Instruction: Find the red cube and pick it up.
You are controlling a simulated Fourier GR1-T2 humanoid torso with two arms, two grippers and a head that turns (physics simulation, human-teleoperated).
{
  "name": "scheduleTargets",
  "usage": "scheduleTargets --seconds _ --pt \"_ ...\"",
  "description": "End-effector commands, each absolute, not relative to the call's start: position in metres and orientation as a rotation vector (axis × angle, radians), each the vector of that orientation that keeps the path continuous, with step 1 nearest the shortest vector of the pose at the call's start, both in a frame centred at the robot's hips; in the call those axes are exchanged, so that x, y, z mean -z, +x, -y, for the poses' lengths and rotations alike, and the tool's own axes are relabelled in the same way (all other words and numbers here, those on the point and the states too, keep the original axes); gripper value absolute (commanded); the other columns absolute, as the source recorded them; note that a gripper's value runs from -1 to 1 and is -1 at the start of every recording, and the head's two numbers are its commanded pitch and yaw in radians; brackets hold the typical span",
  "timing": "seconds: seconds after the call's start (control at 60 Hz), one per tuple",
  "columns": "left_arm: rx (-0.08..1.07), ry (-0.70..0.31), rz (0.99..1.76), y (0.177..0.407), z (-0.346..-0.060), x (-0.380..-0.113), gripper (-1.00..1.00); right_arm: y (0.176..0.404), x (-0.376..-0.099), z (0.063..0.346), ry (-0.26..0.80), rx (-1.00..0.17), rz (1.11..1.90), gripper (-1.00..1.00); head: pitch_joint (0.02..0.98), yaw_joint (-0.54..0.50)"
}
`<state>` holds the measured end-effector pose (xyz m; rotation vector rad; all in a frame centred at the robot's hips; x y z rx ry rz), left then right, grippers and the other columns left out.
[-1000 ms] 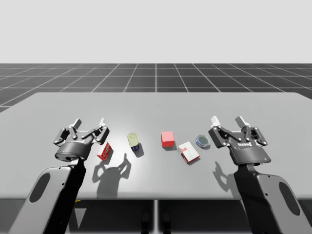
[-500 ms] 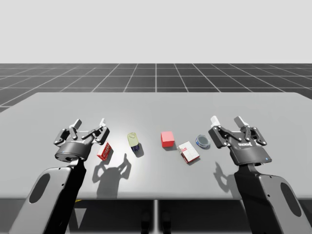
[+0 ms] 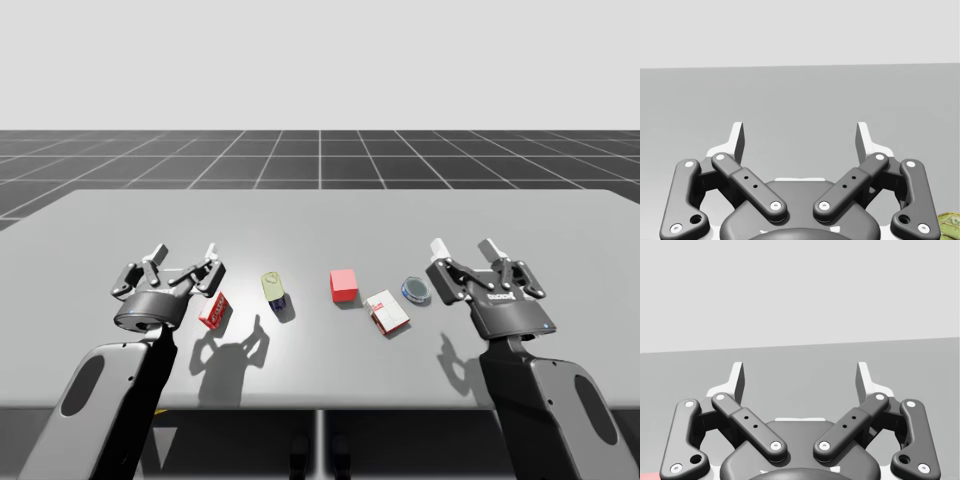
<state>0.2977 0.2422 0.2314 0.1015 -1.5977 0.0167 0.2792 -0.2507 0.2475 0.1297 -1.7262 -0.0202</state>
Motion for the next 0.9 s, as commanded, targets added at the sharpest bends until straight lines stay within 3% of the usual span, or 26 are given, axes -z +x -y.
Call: scheduleTargets --seconds 0.017,0.267,0.35,0.467,0.717,0.9 --pt "-0.01 0.104 1.6 0.298 -0.241 -0.232 -1.0 0.279 -0.247 0.248 0.13 0.018 1.722 -1.0 0.725 -0.08" --pt "-0.007 0.1 1.604 0.296 -0.241 -0.233 -1.0 0.279 -0.246 0.245 0.13 0.021 1.719 -1.0 0.78 -0.11" --pt "-0.009 0.1 1.605 0.296 -0.241 -0.233 -1.0 0.276 -0.247 0.239 0.199 0.026 1.687 -1.0 0.773 -0.11" --pt "-0.016 0.095 1.603 0.296 -0.242 -0.234 -1.0 0.263 -0.239 0.215 0.306 0.023 1.618 -1.0 0.765 -0.09" --pt "-0.014 0.087 1.604 0.296 -0.242 -0.234 -1.0 0.227 -0.218 0.158 0.265 0.011 1.574 -1.0 0.76 -0.09" --pt "-0.01 0.087 1.603 0.296 -0.242 -0.234 -1.0 0.219 -0.196 0.131 0.234 0.021 1.526 -1.0 0.763 -0.09"
